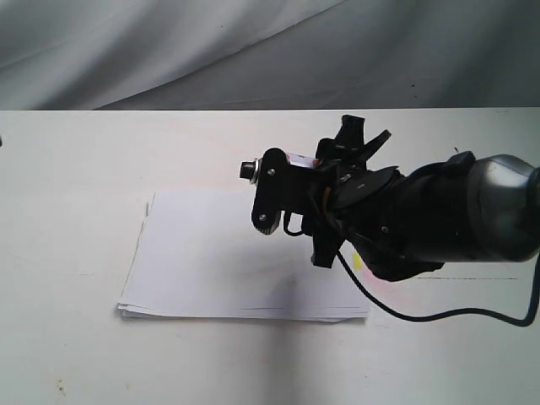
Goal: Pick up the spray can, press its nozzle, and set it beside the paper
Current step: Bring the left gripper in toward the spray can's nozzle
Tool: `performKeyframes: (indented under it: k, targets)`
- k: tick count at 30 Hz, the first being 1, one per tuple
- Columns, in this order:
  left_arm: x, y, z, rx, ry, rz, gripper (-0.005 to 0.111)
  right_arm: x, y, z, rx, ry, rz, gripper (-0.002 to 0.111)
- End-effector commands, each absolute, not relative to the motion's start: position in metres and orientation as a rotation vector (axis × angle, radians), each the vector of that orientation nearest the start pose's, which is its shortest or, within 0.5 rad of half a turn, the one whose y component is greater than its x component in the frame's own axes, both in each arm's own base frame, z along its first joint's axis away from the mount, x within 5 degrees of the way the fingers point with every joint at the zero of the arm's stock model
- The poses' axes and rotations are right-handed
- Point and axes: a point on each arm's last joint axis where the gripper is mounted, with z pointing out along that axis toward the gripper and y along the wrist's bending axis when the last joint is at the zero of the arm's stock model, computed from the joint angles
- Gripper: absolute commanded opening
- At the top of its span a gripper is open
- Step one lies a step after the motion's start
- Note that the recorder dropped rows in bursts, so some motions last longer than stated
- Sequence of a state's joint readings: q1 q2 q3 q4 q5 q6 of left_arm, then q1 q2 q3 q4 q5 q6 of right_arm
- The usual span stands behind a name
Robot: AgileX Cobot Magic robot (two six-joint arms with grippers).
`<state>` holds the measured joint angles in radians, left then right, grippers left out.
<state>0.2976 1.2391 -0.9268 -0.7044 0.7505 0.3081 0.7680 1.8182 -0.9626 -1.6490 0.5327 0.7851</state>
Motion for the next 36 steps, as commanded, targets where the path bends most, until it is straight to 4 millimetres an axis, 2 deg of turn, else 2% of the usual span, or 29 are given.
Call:
performKeyframes:
  k: [1, 5, 10, 15, 21, 25, 31, 36]
  targets:
    - [0.285, 0.028, 0.315, -0.204, 2.362, -0.718, 0.0, 0.293, 0.216, 0.183, -1.441, 1.7, -0.702, 0.0]
    - [0.304, 0.019, 0.306, 0.067, 2.393, -0.949, 0.0, 0.293, 0.216, 0.184, -1.441, 1.698, -0.709, 0.0]
    - [0.328, 0.019, 0.276, 0.188, 2.363, -1.13, 0.0, 0.294, 0.214, 0.185, -1.431, 1.699, -0.737, 0.0]
    - [0.351, 0.019, 0.248, 0.337, 2.174, -1.168, 0.0, 0.294, 0.214, 0.185, -1.426, 1.7, -0.747, 0.0]
    - [0.362, 0.016, 0.22, 0.406, 2.14, -1.179, 0.0, 0.294, 0.214, 0.185, -1.43, 1.692, -0.75, 0.0]
    - [0.367, -0.002, 0.205, 0.481, 2.141, -1.215, 0.0, 0.294, 0.214, 0.185, -1.433, 1.687, -0.752, 0.0]
    - [0.371, -0.036, 0.199, 0.625, 2.076, -1.245, 0.0, 0.294, 0.215, 0.186, -1.445, 1.672, -0.75, 0.0]
    - [0.376, -0.051, 0.206, 0.699, 2.042, -1.241, 0.0, 0.294, 0.215, 0.186, -1.45, 1.667, -0.747, 0.0]
